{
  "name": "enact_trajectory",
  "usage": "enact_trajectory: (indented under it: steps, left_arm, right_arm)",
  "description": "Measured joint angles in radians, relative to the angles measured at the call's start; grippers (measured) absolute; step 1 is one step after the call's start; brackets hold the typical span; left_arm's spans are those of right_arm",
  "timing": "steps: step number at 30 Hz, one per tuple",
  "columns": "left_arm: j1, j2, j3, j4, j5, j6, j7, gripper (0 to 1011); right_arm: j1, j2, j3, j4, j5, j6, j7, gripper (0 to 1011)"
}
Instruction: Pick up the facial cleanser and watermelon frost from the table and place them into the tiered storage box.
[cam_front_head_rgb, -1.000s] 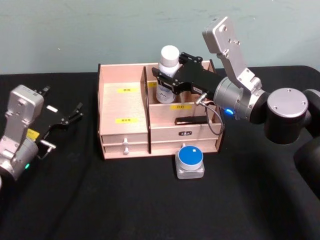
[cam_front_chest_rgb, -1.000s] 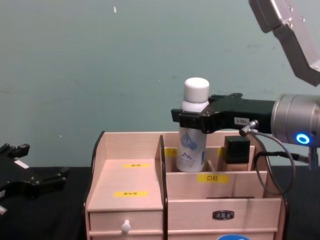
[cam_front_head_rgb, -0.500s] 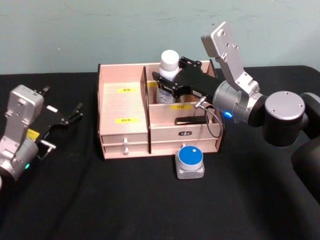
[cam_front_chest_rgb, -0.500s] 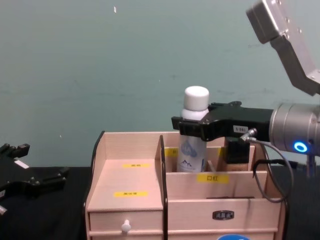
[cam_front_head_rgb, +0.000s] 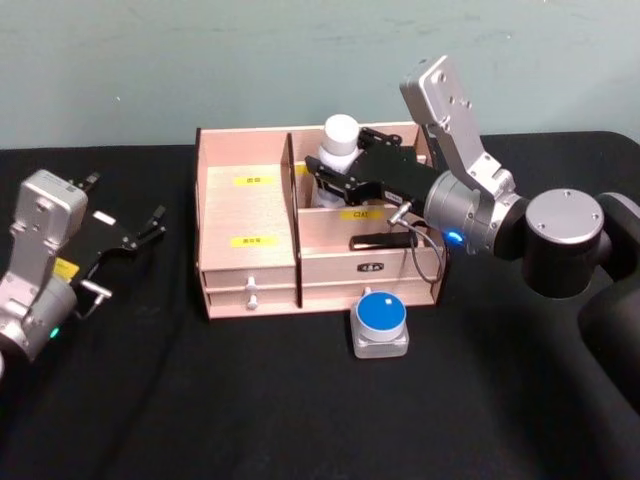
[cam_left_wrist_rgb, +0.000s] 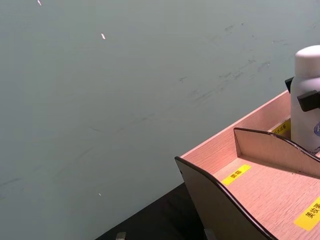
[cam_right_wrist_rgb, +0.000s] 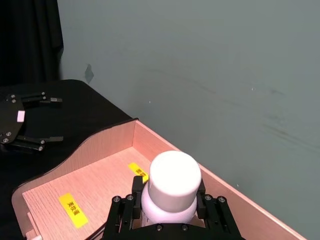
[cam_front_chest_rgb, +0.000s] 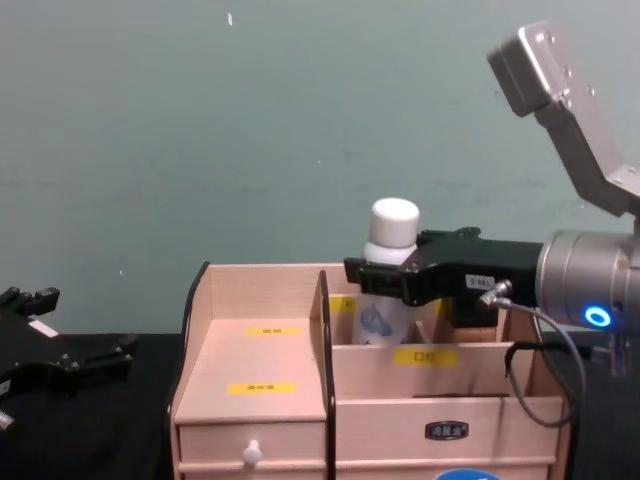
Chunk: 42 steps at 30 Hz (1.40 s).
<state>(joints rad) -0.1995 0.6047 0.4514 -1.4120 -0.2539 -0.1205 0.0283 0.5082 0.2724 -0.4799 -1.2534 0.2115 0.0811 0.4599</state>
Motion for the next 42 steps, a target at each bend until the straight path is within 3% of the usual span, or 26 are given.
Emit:
enact_trajectory:
  steps: [19, 33, 39, 42]
  left_arm:
    - [0.000, 0.000, 0.000, 0.000, 0.000, 0.000, 0.000, 1010]
    - [0.000, 0.000, 0.000, 0.000, 0.000, 0.000, 0.000, 1010]
    - [0.000, 0.000, 0.000, 0.000, 0.000, 0.000, 0.000, 1010]
    - [0.000, 0.000, 0.000, 0.000, 0.000, 0.000, 0.000, 1010]
  right_arm:
    - [0.014, -0.002, -0.012, 0.035, -0.009, -0.012, 0.011, 600]
    - [0.012, -0.001, -0.011, 0.033, -0.007, -0.010, 0.010, 987]
    - [0.003, 0.010, -0.007, -0.005, -0.005, 0.011, 0.009, 1002]
    - [-0.008, 0.030, -0.007, -0.057, -0.006, 0.043, 0.007, 1002]
